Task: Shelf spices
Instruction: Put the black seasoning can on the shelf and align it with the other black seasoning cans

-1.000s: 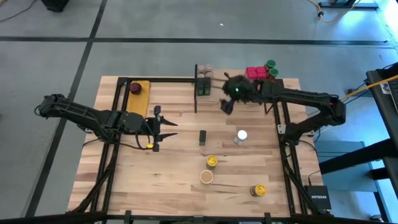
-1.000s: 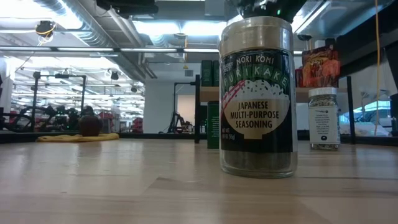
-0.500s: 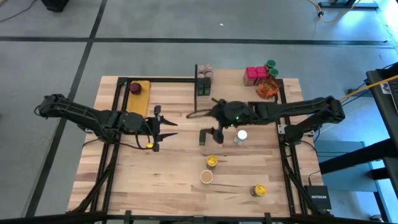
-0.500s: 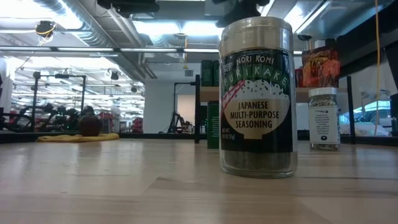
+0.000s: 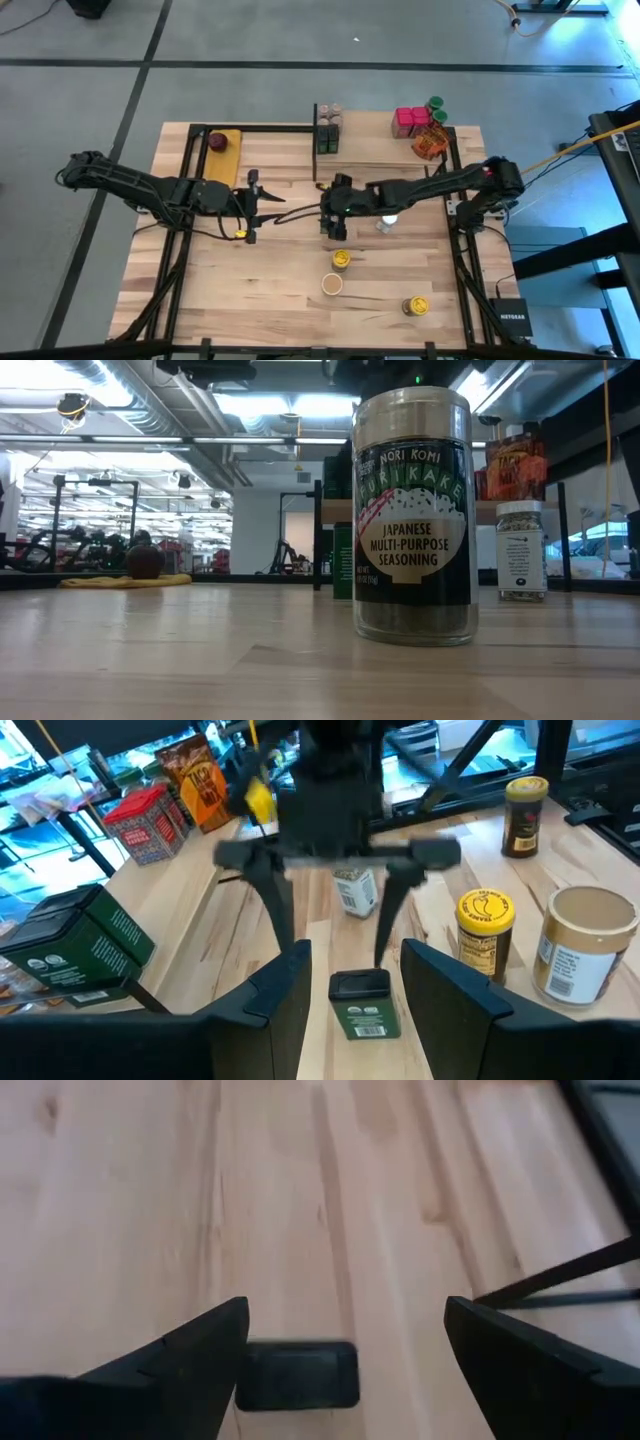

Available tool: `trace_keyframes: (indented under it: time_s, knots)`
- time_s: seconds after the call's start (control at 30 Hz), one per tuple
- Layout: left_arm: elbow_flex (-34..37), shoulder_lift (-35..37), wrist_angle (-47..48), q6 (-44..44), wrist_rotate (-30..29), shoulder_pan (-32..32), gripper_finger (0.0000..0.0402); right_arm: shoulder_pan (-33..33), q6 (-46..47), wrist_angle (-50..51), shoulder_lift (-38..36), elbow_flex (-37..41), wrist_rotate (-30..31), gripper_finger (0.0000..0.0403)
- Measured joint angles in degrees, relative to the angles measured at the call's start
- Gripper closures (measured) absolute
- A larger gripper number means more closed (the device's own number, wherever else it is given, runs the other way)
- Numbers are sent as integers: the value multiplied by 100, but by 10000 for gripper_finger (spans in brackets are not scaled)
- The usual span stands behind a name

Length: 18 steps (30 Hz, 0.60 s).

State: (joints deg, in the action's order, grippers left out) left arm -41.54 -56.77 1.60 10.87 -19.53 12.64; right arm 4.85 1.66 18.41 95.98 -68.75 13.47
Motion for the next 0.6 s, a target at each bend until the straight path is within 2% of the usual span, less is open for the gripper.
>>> trace_keyframes:
  time_s: [0.13, 0.27, 0.37, 0.6]
  knots:
    - [0, 0, -4, 0, 1, 0, 251, -43, 1, 17, 302, 2, -7, 61]
    - [0, 0, 9, 0, 0, 0, 251, -118, 194, 132, 535, 2, -263, 61]
    - [0, 0, 47, 0, 0, 0, 251, -130, 254, 100, 570, 2, -477, 61]
    - [0, 0, 55, 0, 0, 0, 251, -113, 256, 201, 587, 2, -549, 61]
